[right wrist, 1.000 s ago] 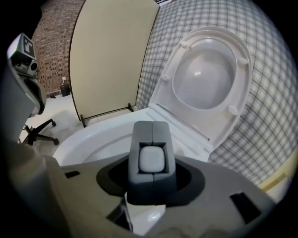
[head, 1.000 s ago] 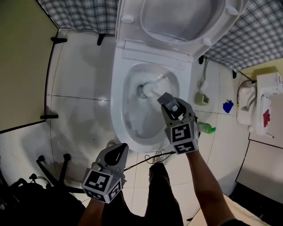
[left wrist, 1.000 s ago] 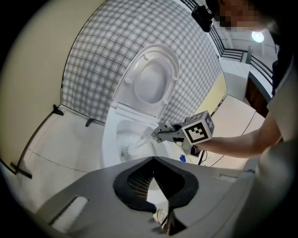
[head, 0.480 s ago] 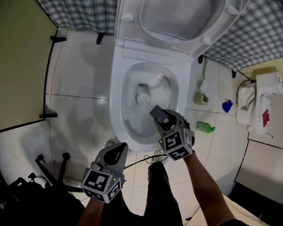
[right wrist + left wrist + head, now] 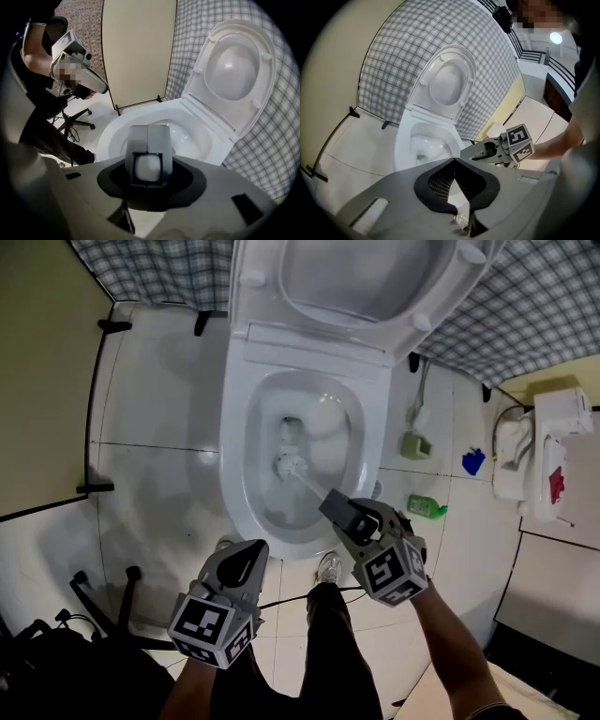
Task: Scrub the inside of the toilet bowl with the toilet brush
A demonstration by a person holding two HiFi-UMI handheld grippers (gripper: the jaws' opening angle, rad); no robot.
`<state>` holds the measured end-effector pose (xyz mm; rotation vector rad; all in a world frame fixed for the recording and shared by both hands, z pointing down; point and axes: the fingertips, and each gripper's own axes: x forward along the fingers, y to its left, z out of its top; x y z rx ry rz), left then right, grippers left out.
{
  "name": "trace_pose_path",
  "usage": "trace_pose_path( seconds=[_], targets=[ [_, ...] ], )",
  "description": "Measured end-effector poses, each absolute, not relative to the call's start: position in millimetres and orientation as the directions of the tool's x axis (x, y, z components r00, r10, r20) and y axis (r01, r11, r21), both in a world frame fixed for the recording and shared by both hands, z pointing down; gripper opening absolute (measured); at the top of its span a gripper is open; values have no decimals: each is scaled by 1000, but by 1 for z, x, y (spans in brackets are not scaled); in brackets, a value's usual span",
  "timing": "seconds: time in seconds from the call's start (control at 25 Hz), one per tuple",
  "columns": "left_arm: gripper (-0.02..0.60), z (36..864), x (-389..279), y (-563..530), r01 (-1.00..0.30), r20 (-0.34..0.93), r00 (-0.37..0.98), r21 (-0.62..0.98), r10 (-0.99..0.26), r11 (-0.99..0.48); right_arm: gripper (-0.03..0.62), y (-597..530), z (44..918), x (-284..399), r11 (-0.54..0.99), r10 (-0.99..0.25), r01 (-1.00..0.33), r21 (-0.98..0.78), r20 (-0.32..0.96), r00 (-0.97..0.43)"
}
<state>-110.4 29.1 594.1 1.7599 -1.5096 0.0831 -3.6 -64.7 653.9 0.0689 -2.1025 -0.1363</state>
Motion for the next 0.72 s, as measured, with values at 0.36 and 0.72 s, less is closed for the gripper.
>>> trace_pose_path(
  seconds=[0.36,0.72],
  targets=[
    [2,585,-86,29,-852,508,309,523,-804,3,192,-21,603,21,997,69,69,-39,856,-513],
    [2,588,-90,32,-853,516,304,522,-801,13,192,-26,612,-3,997,55,-16,-78,818,-573]
  ],
)
